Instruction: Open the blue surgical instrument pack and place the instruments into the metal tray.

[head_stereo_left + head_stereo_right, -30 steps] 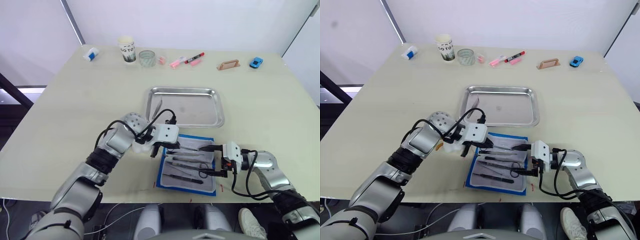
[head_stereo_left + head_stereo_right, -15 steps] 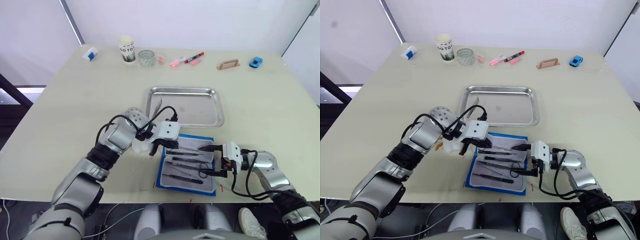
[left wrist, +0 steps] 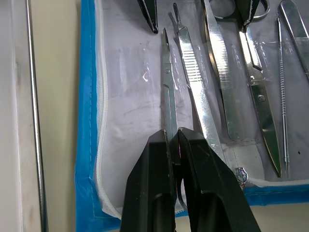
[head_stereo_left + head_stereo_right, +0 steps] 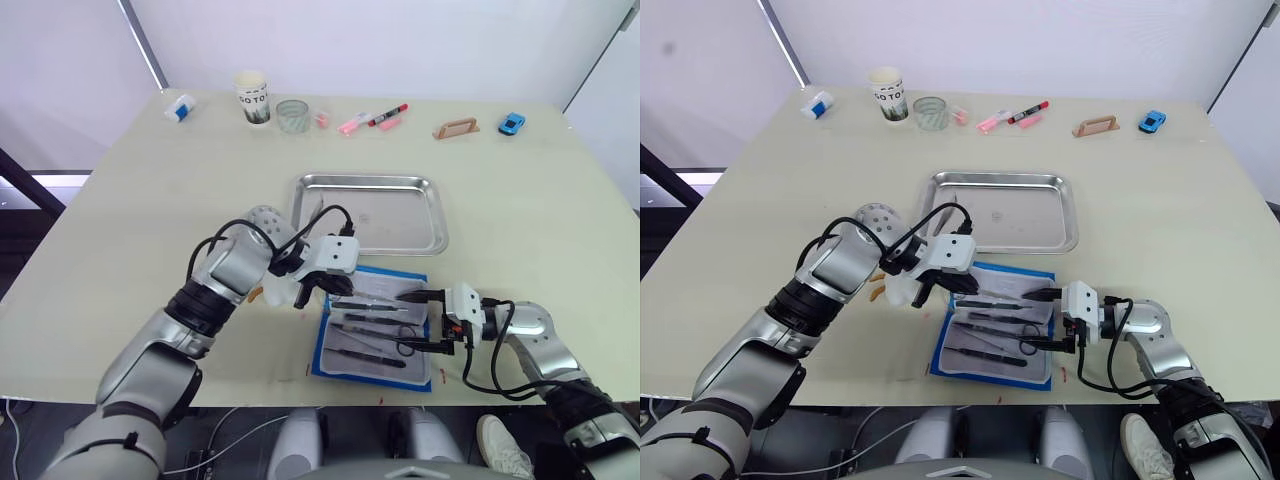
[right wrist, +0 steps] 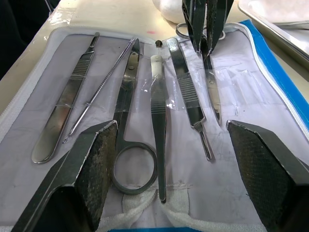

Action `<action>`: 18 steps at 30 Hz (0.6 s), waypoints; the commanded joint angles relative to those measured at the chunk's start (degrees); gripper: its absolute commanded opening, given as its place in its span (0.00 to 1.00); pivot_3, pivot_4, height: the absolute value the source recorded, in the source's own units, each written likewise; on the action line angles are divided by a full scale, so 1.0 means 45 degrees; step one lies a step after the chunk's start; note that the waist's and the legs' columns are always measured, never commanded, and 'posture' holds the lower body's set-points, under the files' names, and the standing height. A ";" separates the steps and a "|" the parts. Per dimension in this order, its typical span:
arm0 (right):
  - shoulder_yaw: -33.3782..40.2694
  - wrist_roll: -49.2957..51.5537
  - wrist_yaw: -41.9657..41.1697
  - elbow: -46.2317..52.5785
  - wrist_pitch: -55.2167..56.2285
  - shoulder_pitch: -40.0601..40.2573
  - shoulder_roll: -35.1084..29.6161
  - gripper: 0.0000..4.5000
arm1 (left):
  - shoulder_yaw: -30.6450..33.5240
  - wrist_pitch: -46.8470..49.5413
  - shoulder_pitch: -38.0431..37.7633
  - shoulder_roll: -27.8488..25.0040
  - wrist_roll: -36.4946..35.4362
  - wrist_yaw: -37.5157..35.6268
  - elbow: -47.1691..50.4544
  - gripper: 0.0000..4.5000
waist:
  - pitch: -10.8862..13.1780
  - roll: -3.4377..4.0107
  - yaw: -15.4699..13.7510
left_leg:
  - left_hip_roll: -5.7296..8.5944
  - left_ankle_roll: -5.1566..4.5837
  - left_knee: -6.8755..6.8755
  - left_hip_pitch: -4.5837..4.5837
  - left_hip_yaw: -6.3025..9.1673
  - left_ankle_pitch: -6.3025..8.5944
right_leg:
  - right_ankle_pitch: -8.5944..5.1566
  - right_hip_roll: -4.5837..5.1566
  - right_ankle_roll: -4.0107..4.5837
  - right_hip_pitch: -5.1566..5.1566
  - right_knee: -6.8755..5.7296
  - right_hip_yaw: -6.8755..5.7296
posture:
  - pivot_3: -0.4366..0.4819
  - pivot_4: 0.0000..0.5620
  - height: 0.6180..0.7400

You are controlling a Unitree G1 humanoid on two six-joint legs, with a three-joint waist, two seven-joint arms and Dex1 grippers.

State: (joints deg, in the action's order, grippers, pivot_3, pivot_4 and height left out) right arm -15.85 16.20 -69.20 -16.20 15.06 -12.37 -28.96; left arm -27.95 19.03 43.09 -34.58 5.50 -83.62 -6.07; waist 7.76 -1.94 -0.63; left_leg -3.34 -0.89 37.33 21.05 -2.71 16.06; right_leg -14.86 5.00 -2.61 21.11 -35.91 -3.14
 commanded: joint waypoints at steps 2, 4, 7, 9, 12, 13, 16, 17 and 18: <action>-0.0523 -0.1591 0.0627 -0.1462 -0.0885 0.0541 -0.0285 0.83 | 0.0242 0.0007 0.0234 -0.0444 -0.0219 -0.0257 0.0694 0.01 | 0.0000 0.0000 0.0003 | 0.0000 0.0000 0.0000 0.0000 0.0000 0.0000 | 0.0000 -0.0001 0.0000 0.0001 0.0000 0.0002 | 0.48 0.27 1.00; -0.0525 -0.1592 0.0626 -0.1466 -0.0885 0.0528 -0.0283 0.83 | 0.0388 -0.0150 0.0115 -0.0735 -0.0281 -0.0266 0.0790 0.01 | 0.0001 0.0002 0.0003 | -0.0001 0.0000 0.0000 0.0000 -0.0002 0.0000 | 0.0000 -0.0002 0.0001 0.0001 -0.0002 0.0006 | 0.48 0.27 1.00; -0.0527 -0.1593 0.0630 -0.1498 -0.0857 0.0509 -0.0264 0.83 | 0.0590 -0.0654 -0.0134 -0.1251 -0.0221 -0.0041 0.0876 0.01 | 0.0001 0.0002 0.0004 | -0.0002 0.0000 0.0000 -0.0001 -0.0003 0.0000 | 0.0000 -0.0002 0.0001 0.0003 -0.0003 0.0008 | 0.48 0.27 1.00; -0.0536 -0.1589 0.0621 -0.1489 -0.0839 0.0529 -0.0261 0.83 | 0.0834 -0.0546 -0.0417 -0.1548 -0.0518 -0.0051 0.1195 0.01 | 0.0002 0.0003 0.0003 | -0.0002 0.0000 0.0000 -0.0001 -0.0002 0.0000 | 0.0000 -0.0002 0.0002 0.0004 -0.0003 0.0010 | 0.48 0.27 1.00; -0.0542 -0.1585 0.0602 -0.1507 -0.0820 0.0539 -0.0258 0.83 | 0.1068 -0.0673 -0.0729 -0.1827 -0.0660 0.0060 0.1416 0.01 | 0.0002 0.0002 -0.0002 | -0.0005 0.0000 0.0000 -0.0002 -0.0005 0.0000 | 0.0001 -0.0002 0.0003 0.0003 -0.0007 0.0013 | 0.48 0.27 1.00; -0.0549 -0.1586 0.0583 -0.1517 -0.0807 0.0551 -0.0265 0.83 | 0.1223 -0.0779 -0.0882 -0.1971 -0.0777 0.0054 0.1465 0.01 | 0.0001 0.0002 0.0001 | -0.0006 0.0000 0.0000 -0.0001 -0.0003 0.0000 | 0.0000 -0.0002 0.0003 0.0004 -0.0007 0.0010 | 0.48 0.27 1.00; -0.0565 -0.1581 0.0526 -0.1564 -0.0780 0.0545 -0.0280 0.83 | 0.1671 -0.1027 -0.1321 -0.2422 -0.1053 0.0121 0.1669 0.01 | 0.0005 0.0008 0.0025 | -0.0008 0.0000 0.0001 -0.0005 -0.0010 0.0000 | 0.0000 -0.0004 0.0003 0.0005 -0.0007 0.0019 | 0.48 0.27 1.00; -0.0571 -0.1579 0.0512 -0.1575 -0.0781 0.0535 -0.0282 0.83 | 0.1809 -0.0971 -0.1424 -0.2480 -0.1179 0.0150 0.1761 0.01 | 0.0005 0.0008 0.0020 | -0.0009 0.0000 0.0000 -0.0004 -0.0009 0.0000 | 0.0000 -0.0004 0.0003 0.0005 -0.0007 0.0018 | 0.48 0.27 1.00; -0.0578 -0.1576 0.0493 -0.1603 -0.0775 0.0518 -0.0283 0.83 | 0.1982 -0.0885 -0.1542 -0.2590 -0.1300 0.0200 0.1845 0.01 | 0.0005 0.0008 0.0014 | -0.0009 0.0000 0.0000 -0.0005 -0.0007 0.0000 | 0.0000 -0.0005 0.0004 0.0005 -0.0007 0.0016 | 0.48 0.27 1.00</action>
State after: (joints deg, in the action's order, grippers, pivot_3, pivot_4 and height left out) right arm -16.01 16.19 -69.16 -16.24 15.06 -12.49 -28.91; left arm -21.69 15.45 36.29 -45.30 1.29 -83.16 -0.22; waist 7.78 -1.90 -0.56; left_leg -3.38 -0.89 37.33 21.03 -2.75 16.06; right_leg -14.86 4.98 -2.59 21.13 -35.94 -3.06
